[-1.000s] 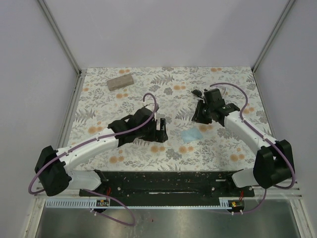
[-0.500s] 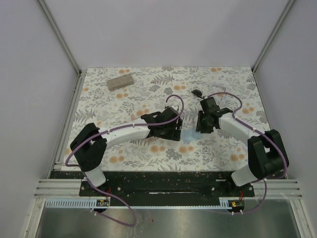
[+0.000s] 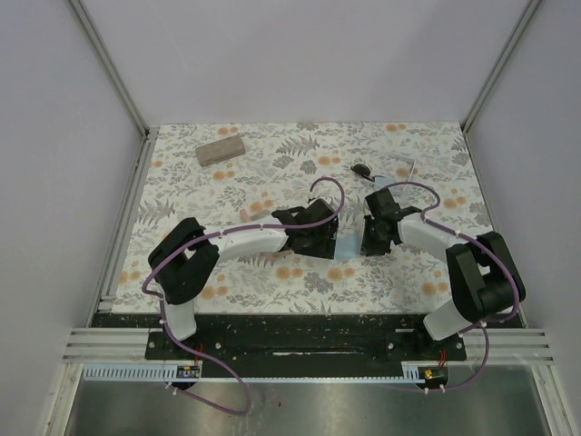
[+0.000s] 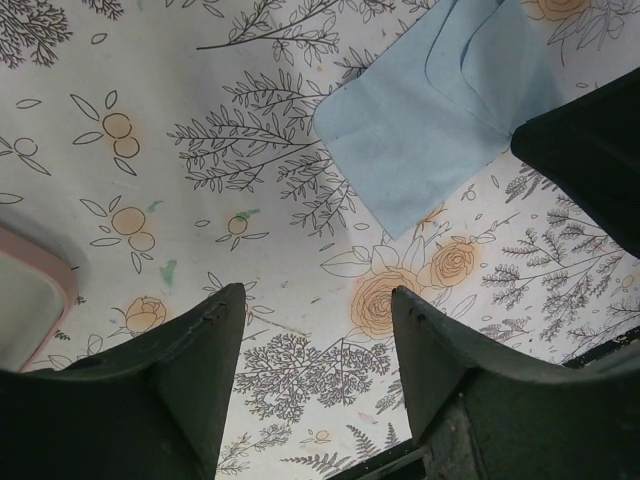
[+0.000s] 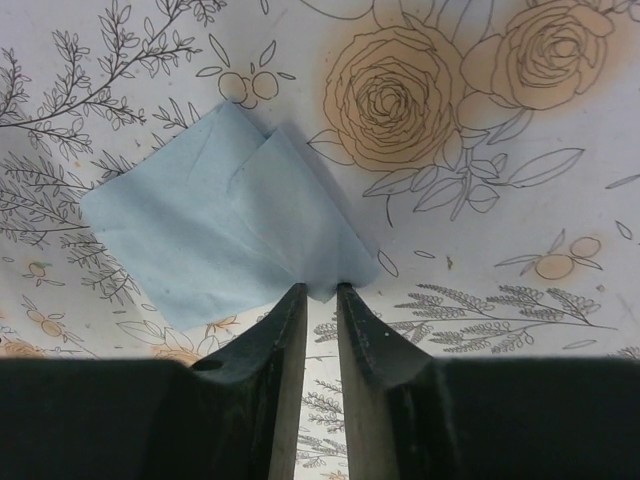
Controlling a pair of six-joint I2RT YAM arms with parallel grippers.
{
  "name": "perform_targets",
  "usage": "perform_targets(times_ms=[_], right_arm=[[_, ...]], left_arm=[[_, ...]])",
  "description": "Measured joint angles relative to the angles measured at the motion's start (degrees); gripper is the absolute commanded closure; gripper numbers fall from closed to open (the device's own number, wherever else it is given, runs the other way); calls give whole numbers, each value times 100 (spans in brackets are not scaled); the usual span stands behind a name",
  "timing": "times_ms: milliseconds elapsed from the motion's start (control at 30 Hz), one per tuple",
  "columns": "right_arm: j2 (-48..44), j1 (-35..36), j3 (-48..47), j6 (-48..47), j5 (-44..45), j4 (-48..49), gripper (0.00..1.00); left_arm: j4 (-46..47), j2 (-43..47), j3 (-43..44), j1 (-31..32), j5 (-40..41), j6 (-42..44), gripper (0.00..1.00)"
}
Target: Organize the sunglasses
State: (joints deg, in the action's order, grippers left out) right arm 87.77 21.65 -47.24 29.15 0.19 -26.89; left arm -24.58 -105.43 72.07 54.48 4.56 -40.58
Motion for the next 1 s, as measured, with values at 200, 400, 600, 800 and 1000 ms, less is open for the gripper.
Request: perform_targets(times_ms=[200,400,600,800,1000], right_arm=[[144,0,2,66,-173,142,97],[81,0,-17,116,-332,155,100],[-334,-28,-175,223,-428,48,100],[-459,-350,-212,479,-575,48,100],[-299,-931,-44,820,-1215,400,100]], left_arm=[[55,-35,22,0,-4,0,37],[55,-52,22,0,-9,2,38],[52,-61,22,2,-7,20,40],[20,-313,146,50,-2,61,43],[-103,-695,448,175,39,114,45]])
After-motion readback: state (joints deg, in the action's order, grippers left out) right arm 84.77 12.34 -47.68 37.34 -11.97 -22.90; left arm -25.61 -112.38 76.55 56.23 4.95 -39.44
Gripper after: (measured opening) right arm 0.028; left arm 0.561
